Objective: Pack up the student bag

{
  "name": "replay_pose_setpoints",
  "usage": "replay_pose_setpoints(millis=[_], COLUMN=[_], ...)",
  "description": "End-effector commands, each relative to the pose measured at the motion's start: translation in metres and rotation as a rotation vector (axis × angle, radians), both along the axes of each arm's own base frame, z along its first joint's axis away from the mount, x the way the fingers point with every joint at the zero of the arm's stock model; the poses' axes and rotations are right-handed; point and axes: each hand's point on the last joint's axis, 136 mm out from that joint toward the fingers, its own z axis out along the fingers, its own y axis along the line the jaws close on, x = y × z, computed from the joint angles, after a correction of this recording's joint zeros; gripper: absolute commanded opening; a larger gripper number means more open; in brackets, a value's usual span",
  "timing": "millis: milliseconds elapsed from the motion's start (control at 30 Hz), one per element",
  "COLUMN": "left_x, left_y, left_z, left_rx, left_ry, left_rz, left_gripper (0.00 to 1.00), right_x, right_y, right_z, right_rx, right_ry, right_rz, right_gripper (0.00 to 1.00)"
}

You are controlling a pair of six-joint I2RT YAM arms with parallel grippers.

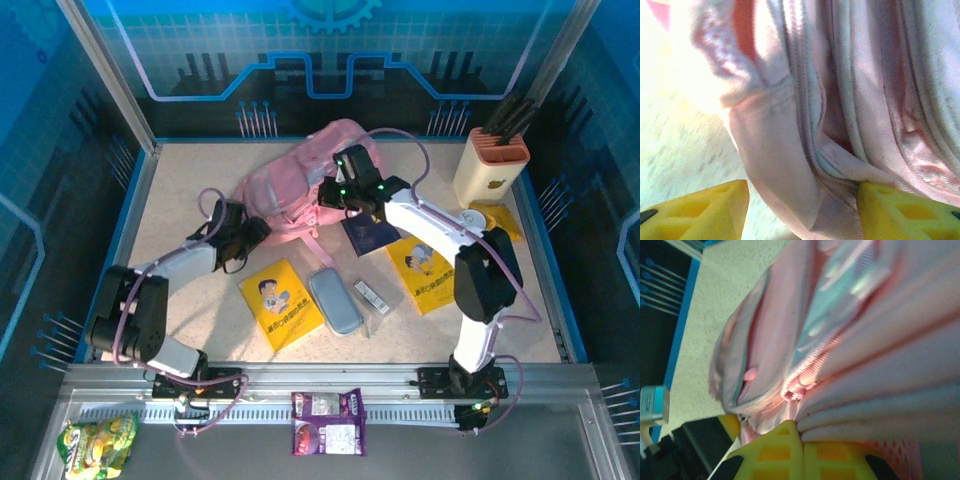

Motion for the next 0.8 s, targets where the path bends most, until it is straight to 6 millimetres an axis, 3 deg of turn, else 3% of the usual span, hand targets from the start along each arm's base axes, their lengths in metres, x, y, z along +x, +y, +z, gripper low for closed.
replay_pose_setpoints(millis=[0,67,167,367,533,600,667,767], left_x=[0.061,0.072,0.068,0.017,-0.028,-0.045,-0.057,-0.068], left_y=[-0.016,-0.021,-0.016,-0.031,-0.059,-0.080,-0.095,-0.101], left_z=[0.046,0.049,0.049,0.048,0.044,0.043,0.040,0.028], left_rx=[0.024,0.025,0.044,-0.007,0.043,0.050,0.057,0.091], left_ry=[-0.224,-0.238,-0.210,-0.178,-0.120,-0.111,-0.105,-0.066], left_rz=[-0.146,-0.189,-0.192,-0.243,-0.329,-0.388,-0.429,-0.459], left_gripper=[0.61,0.62,0.63,0.67,0.68,0.68,0.68,0.68], right_x=[-0.006,-0.003,-0.003,-0.005,-0.007,-0.012,-0.023,-0.044], right_y=[0.005,0.007,0.007,-0.012,-0.023,-0.025,-0.027,-0.029], right_z=[-0.003,-0.015,-0.018,-0.029,-0.035,-0.036,-0.040,-0.053], right_rx=[0.072,0.095,0.104,0.089,0.073,0.070,0.060,0.096], right_ry=[0.023,0.056,0.050,0.084,0.110,0.130,0.151,0.222], right_rz=[-0.052,-0.077,-0.106,-0.140,-0.142,-0.132,-0.130,-0.141], right_gripper=[0.00,0.00,0.00,0.09,0.17,0.30,0.34,0.53])
